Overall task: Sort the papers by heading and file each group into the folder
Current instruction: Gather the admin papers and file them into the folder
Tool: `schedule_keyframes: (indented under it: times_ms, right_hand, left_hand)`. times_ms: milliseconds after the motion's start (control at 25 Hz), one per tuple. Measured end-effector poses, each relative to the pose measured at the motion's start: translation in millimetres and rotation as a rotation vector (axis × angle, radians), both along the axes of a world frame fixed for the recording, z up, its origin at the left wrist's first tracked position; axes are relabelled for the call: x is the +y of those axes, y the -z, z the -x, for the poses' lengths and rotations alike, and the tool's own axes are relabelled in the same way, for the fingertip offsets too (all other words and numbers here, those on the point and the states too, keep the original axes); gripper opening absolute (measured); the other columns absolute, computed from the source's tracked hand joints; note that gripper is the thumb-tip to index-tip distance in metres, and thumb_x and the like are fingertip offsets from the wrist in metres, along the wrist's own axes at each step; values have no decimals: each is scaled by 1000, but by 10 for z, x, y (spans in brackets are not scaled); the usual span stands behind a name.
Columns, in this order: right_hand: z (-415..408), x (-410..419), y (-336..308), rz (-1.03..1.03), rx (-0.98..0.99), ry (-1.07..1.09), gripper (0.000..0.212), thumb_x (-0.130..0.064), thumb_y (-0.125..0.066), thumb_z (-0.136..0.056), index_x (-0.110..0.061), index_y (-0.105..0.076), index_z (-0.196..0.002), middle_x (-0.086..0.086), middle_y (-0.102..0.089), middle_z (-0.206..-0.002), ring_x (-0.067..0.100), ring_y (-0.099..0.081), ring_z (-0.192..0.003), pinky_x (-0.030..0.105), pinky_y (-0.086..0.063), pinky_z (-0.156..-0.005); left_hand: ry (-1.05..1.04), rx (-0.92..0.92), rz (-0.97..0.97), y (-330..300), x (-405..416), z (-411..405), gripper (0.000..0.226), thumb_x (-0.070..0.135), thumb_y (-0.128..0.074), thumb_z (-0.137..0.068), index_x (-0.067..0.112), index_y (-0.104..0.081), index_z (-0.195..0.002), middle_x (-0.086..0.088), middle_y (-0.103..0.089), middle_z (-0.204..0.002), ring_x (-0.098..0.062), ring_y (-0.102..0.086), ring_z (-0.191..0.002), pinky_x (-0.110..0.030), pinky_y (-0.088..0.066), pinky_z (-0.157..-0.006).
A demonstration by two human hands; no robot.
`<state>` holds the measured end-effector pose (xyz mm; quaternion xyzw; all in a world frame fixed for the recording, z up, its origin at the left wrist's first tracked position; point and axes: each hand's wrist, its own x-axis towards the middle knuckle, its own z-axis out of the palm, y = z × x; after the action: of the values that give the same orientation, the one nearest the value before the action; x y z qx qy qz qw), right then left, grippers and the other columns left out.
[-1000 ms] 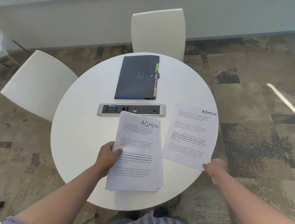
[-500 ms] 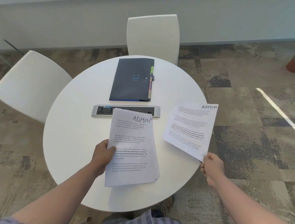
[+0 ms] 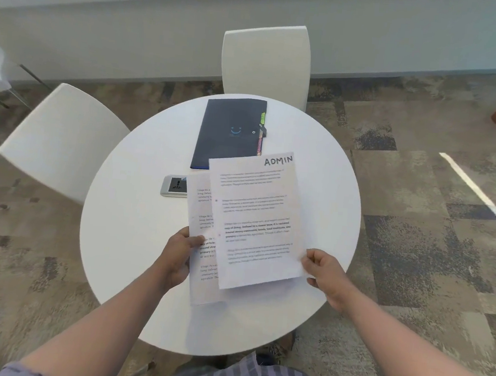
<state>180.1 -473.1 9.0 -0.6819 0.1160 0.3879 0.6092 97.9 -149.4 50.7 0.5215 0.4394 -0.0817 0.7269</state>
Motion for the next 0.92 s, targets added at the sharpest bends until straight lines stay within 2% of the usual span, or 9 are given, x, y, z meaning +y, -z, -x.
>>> schedule_keyframes:
  times_ms: [120, 240, 360, 440, 520, 600, 800, 840, 920]
  right_hand:
    - [-73, 156, -183, -132, 6, -42, 8, -10, -66, -98, -14, -71, -102, -2, -79, -105, 14, -73, -92, 25, -55, -76]
    - [-165, 286, -300, -208, 13, -84, 23, -2, -74, -89, -4, -64, -109, 9, -78, -113, 25, -75, -102, 35, -58, -86]
    - [-226, 398, -401, -215, -12, -51, 47, -4, -82, -82, -11, -51, -117, 16, -76, -115, 28, -75, -97, 34, -59, -76]
    - [-261, 456, -464, -260, -17, -55, 59, -12, -84, -80, -19, -51, -129, 16, -75, -117, 32, -74, -103, 42, -59, -84]
    - [-307, 502, -524, -284, -38, -109, 50, -15, -80, -87, -18, -60, -132, 12, -75, -120, 33, -72, -110, 48, -57, -95]
    - [-351, 548, -571, -264, -48, -144, 36, -10, -74, -92, -11, -66, -127, 9, -76, -120, 32, -72, -111, 48, -56, -97]
    - [-341, 727, -662, -172, -128, -83, 23, -4, -66, -97, -14, -69, -118, 2, -79, -111, 28, -74, -105, 47, -59, -93]
    - [-333, 761, -677, -160, -156, -80, 22, -5, -65, -97, -15, -69, -116, 1, -79, -110, 27, -74, -104, 45, -59, -92]
    - [-319, 801, -723, -153, -210, -89, 23, -4, -65, -97, -16, -70, -115, -2, -79, -109, 22, -75, -102, 40, -60, -88]
  left_hand:
    - [-4, -42, 59, -92, 5, -35, 39, -7, -55, -93, 6, -66, -128, -15, -74, -121, -34, -72, -107, -49, -58, -92]
    - [-36, -88, 126, -146, 37, -51, 39, 2, -54, -95, 6, -64, -133, -16, -71, -128, -35, -67, -117, -55, -51, -105]
    - [-70, -132, 167, -151, 84, -58, 45, 11, -57, -95, 6, -59, -140, -17, -66, -135, -38, -60, -130, -59, -44, -112]
    - [-63, -143, 157, -163, 109, -61, 52, 16, -61, -90, 6, -58, -141, -18, -65, -137, -39, -58, -131, -60, -43, -112]
    - [-44, -136, 135, -192, 116, -65, 61, 18, -65, -82, 6, -57, -141, -18, -64, -137, -40, -58, -131, -60, -43, -112]
    - [-34, -137, 108, -238, 107, -76, 62, 20, -65, -81, 6, -58, -141, -19, -63, -139, -40, -57, -132, -60, -42, -113]
    - [-91, -211, 57, -409, 68, -139, 57, 50, -40, -105, 8, -64, -134, -15, -69, -131, -34, -65, -122, -51, -47, -108]
    - [-47, -243, -35, -457, 48, -155, 48, 44, -46, -106, 10, -65, -133, -12, -72, -127, -35, -66, -120, -49, -51, -102]
    - [14, -307, -258, -505, 13, -155, 24, 11, -59, -101, 7, -66, -124, -8, -76, -119, -35, -68, -116, -42, -57, -92]
